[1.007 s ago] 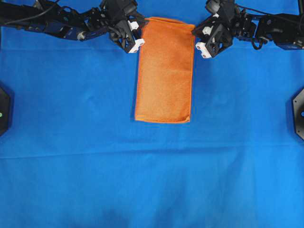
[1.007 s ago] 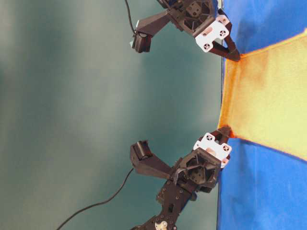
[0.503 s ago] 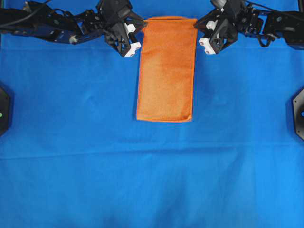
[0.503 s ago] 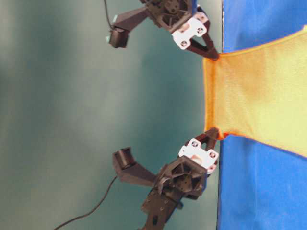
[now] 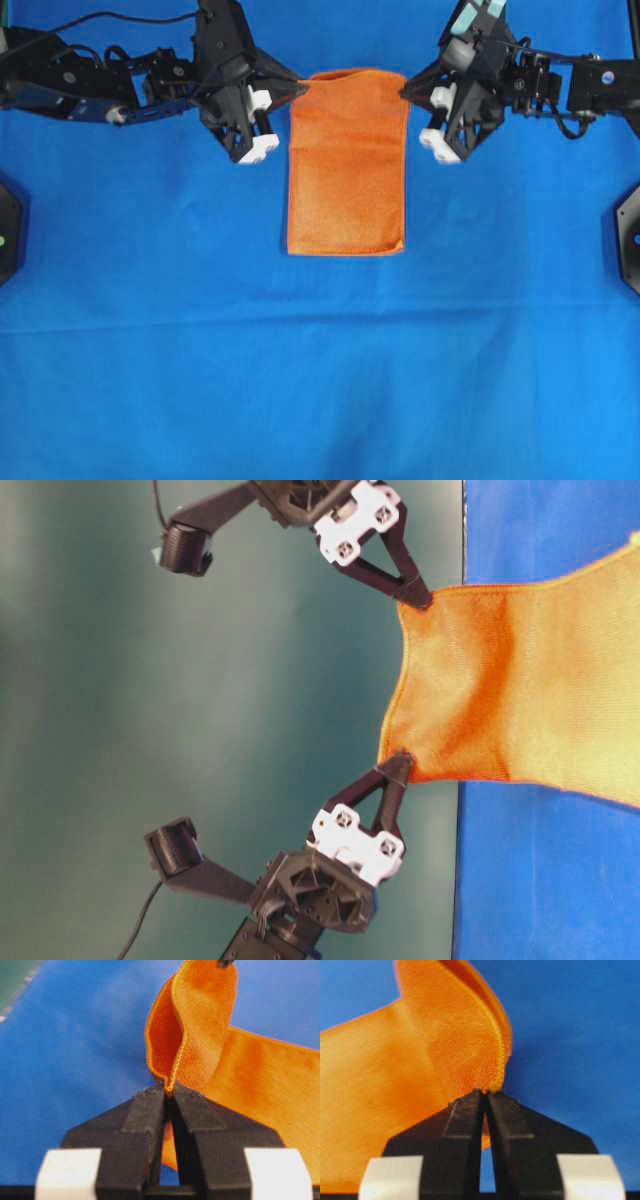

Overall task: Fold the orange towel.
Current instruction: 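Fold the top end of the strip down toward the bottom end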

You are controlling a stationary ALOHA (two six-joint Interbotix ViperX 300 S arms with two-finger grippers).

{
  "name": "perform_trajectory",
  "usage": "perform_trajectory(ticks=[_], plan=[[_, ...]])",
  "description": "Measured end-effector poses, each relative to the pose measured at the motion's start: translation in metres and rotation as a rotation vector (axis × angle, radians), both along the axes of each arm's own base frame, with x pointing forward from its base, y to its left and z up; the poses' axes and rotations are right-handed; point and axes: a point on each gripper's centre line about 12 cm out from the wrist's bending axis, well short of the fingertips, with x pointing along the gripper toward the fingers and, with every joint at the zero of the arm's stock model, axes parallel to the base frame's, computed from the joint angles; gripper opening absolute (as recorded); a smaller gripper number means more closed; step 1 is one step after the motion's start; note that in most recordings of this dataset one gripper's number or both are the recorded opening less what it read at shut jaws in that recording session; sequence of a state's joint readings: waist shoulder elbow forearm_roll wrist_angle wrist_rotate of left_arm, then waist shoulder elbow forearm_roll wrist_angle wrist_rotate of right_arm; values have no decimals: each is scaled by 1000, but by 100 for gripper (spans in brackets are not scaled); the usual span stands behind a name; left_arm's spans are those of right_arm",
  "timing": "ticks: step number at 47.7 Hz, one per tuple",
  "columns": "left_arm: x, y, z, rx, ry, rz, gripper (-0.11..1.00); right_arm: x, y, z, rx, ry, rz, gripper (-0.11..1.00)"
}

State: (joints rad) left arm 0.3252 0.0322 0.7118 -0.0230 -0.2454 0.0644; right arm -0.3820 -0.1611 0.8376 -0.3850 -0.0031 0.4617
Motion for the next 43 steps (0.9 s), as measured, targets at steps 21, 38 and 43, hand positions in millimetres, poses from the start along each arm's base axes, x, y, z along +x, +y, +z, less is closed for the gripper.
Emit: perform_trajectory(ticks=[21, 38, 43], plan=[[5, -65, -23, -37, 67, -154, 1, -7, 48, -25, 108, 97, 45, 3], [2, -91, -67, -61, 168, -215, 1, -1, 75, -56, 177, 134, 92, 3], [3, -95, -71, -59, 171, -226, 1, 1, 78, -58, 184, 129, 98, 3]])
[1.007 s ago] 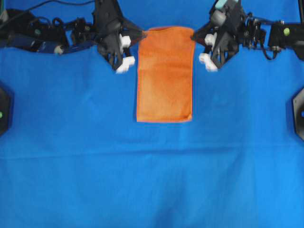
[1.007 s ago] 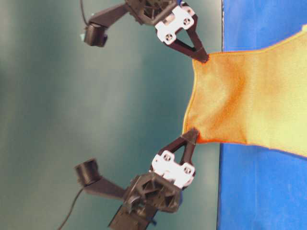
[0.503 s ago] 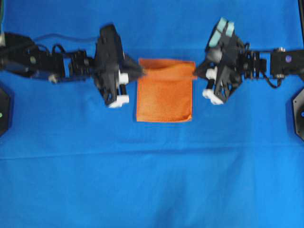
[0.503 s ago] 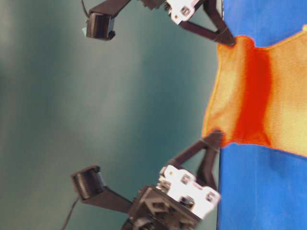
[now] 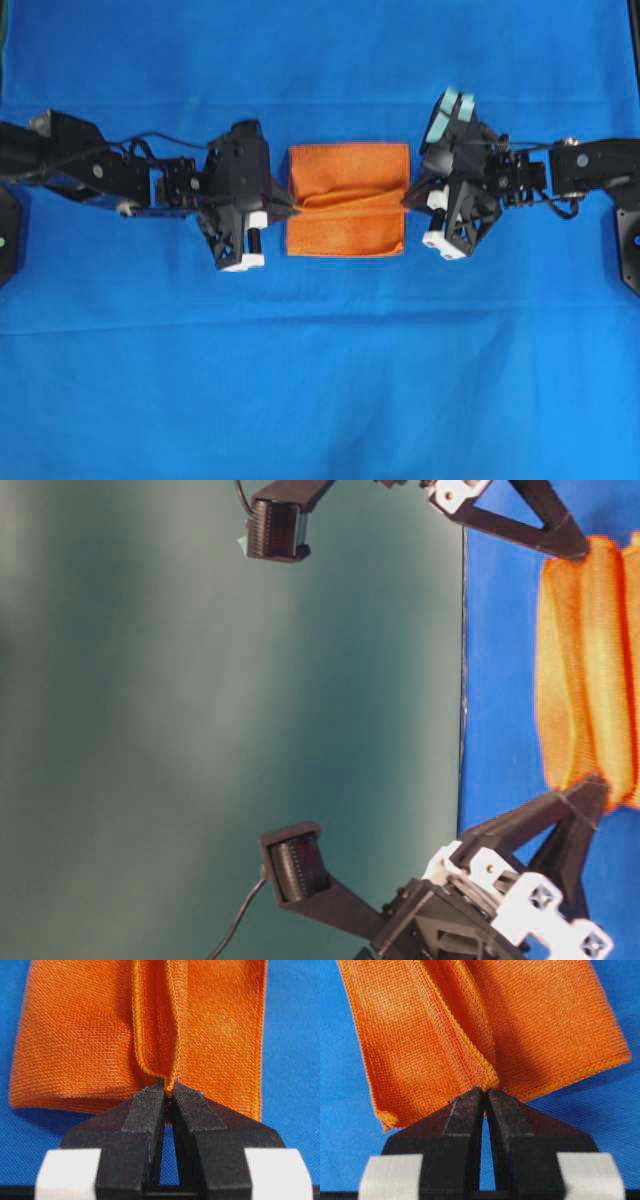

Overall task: Fold the orange towel.
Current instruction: 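Fold the top end of the strip down toward the bottom end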

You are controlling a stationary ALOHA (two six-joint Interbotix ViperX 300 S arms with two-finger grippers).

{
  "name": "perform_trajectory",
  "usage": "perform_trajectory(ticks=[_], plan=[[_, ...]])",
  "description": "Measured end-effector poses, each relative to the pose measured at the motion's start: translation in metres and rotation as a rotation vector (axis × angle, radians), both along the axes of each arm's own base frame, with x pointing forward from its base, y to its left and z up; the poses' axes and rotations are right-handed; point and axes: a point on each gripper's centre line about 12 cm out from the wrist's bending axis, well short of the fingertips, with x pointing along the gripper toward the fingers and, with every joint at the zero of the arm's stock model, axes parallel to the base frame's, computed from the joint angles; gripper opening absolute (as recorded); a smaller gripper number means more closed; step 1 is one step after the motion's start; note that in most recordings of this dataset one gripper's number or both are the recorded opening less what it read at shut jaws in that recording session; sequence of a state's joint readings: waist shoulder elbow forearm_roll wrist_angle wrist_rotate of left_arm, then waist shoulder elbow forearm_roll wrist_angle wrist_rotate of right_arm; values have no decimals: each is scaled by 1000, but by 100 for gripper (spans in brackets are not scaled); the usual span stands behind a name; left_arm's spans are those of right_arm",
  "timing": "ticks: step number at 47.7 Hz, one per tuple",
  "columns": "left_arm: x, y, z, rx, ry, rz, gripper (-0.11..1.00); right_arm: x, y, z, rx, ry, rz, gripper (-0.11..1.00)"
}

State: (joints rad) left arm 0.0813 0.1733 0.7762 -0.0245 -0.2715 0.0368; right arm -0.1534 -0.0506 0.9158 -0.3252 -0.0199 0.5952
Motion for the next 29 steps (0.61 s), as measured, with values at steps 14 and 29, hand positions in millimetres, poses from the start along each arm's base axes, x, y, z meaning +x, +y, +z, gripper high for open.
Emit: perform_trajectory(ticks=[14, 29], plan=[[-2, -2, -3, 0, 6, -4, 1, 1, 1, -2, 9, -5, -1, 4], [-2, -2, -2, 3, 6, -7, 49, 11, 10, 4, 9, -34, 31, 63]])
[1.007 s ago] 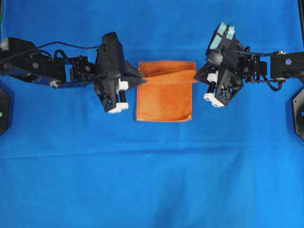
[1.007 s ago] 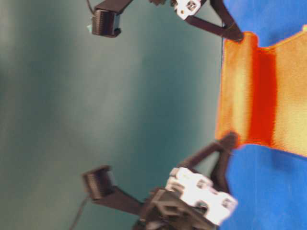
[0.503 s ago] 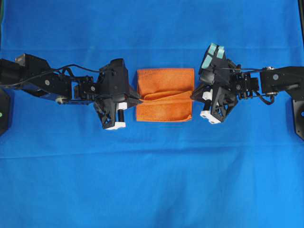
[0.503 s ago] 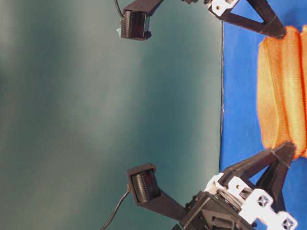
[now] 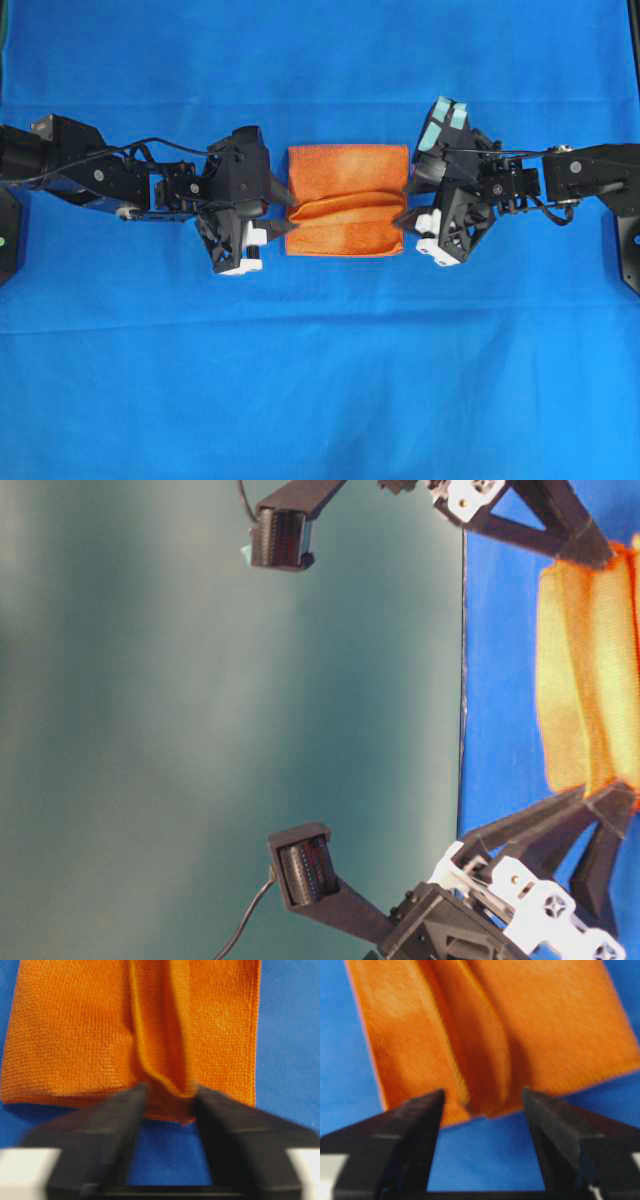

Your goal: Fold the orange towel.

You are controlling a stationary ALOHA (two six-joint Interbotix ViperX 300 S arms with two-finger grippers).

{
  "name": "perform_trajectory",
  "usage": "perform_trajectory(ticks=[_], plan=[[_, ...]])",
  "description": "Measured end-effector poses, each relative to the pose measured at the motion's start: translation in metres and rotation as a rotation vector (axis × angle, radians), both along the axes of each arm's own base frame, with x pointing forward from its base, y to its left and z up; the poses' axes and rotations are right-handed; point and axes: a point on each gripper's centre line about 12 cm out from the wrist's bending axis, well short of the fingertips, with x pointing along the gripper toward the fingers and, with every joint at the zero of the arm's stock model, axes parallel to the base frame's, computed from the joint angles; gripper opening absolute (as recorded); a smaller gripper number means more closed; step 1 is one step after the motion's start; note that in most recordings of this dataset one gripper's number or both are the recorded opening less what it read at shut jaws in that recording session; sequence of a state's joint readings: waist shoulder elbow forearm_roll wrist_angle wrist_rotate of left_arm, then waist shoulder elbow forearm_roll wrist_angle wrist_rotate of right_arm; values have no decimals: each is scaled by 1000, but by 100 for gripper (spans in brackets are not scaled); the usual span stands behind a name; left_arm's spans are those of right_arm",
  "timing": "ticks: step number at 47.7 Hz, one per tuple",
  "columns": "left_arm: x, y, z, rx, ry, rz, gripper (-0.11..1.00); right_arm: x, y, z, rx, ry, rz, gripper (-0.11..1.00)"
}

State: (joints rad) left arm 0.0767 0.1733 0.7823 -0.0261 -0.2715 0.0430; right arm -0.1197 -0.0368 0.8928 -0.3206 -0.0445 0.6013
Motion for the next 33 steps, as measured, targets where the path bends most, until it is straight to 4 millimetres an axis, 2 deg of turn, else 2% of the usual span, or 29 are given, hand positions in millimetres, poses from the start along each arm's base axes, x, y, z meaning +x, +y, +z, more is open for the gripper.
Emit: perform_trajectory(ticks=[3, 6, 13, 18, 27, 33], plan=[[0, 1, 3, 1, -5, 2, 69, 4, 3, 5, -3, -12, 11, 60], [-1, 2, 12, 5, -18, 1, 80, 5, 6, 12, -9, -22, 18, 59], [-9, 1, 37, 8, -33, -3, 72, 2, 5, 40, -37, -52, 14, 59], [-18, 0, 60, 8, -49, -2, 70, -5, 3, 63, -67, -83, 13, 59], [-44, -2, 102, 15, -117, -5, 70, -27, 0, 110, -143, -165, 14, 59], [-66, -4, 122, 19, -182, -4, 70, -51, -1, 128, -183, -204, 6, 59]])
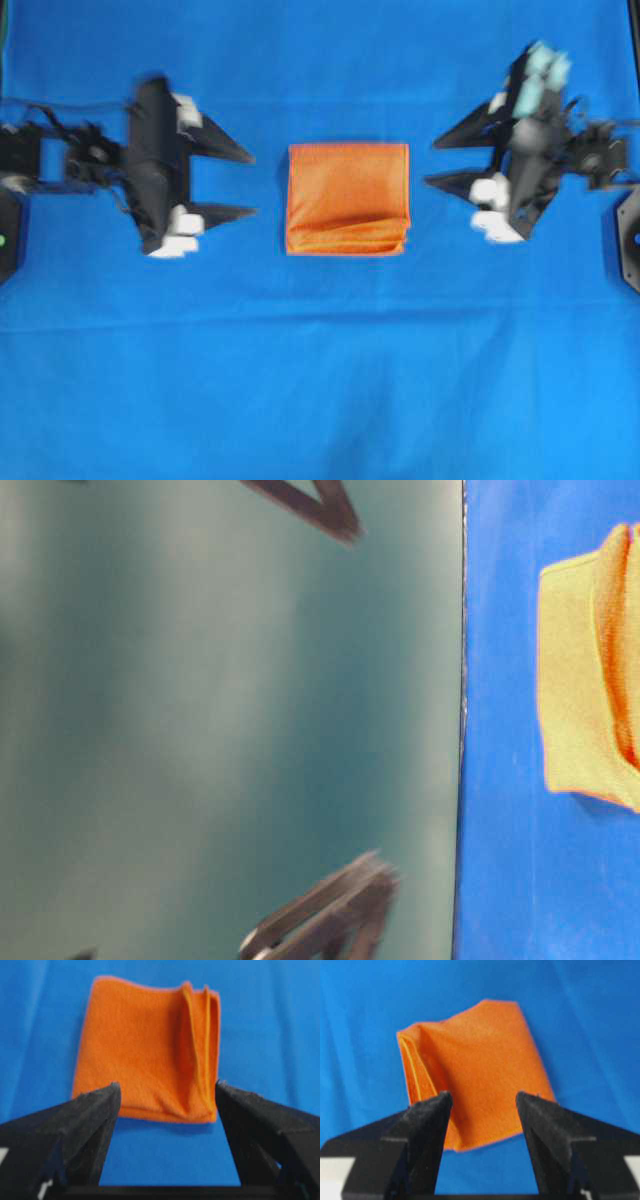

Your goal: Fold the orange towel.

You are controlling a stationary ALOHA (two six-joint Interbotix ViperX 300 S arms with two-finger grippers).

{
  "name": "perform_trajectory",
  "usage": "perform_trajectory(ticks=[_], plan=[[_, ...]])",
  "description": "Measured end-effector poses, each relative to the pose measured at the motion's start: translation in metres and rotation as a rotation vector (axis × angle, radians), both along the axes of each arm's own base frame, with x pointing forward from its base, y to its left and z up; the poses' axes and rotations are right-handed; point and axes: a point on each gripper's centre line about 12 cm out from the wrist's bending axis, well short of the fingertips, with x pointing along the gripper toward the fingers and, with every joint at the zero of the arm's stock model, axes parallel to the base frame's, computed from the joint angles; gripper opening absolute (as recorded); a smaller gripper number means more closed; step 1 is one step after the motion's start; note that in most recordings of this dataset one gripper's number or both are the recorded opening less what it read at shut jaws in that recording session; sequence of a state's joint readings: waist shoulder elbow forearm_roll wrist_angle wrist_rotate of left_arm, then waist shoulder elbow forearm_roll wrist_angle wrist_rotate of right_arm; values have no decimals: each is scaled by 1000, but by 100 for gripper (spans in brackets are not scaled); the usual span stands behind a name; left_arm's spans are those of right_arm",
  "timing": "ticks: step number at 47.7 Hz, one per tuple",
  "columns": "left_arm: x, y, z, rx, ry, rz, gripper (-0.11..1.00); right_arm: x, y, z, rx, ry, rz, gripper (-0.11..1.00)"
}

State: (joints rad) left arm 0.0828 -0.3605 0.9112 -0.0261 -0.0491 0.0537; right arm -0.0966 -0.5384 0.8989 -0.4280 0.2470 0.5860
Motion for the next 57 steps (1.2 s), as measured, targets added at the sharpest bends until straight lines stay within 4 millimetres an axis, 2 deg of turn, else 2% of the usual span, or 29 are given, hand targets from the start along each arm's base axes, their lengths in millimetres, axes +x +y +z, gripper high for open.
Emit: perform_trajectory(ticks=[5, 10, 15, 21, 29, 42, 57], plan=[[-26, -2, 15, 8, -64, 0, 70, -20, -3, 12, -18, -46, -17, 58], [-51, -1, 20, 11, -111, 12, 70, -44, -2, 25, -47, -118, -20, 58], [-75, -1, 24, 17, -166, 22, 70, -64, 0, 28, -72, -171, -16, 58], [-99, -3, 27, 22, -229, 23, 70, -87, 2, 18, -83, -201, -14, 58], [-124, -6, 19, 16, -276, 28, 69, -103, 5, -1, -78, -211, -9, 58], [-147, -8, 1, 17, -297, 28, 67, -113, 7, -36, -64, -211, 7, 58], [-150, -9, -2, 16, -297, 28, 67, -111, 9, -40, -57, -238, 31, 58]])
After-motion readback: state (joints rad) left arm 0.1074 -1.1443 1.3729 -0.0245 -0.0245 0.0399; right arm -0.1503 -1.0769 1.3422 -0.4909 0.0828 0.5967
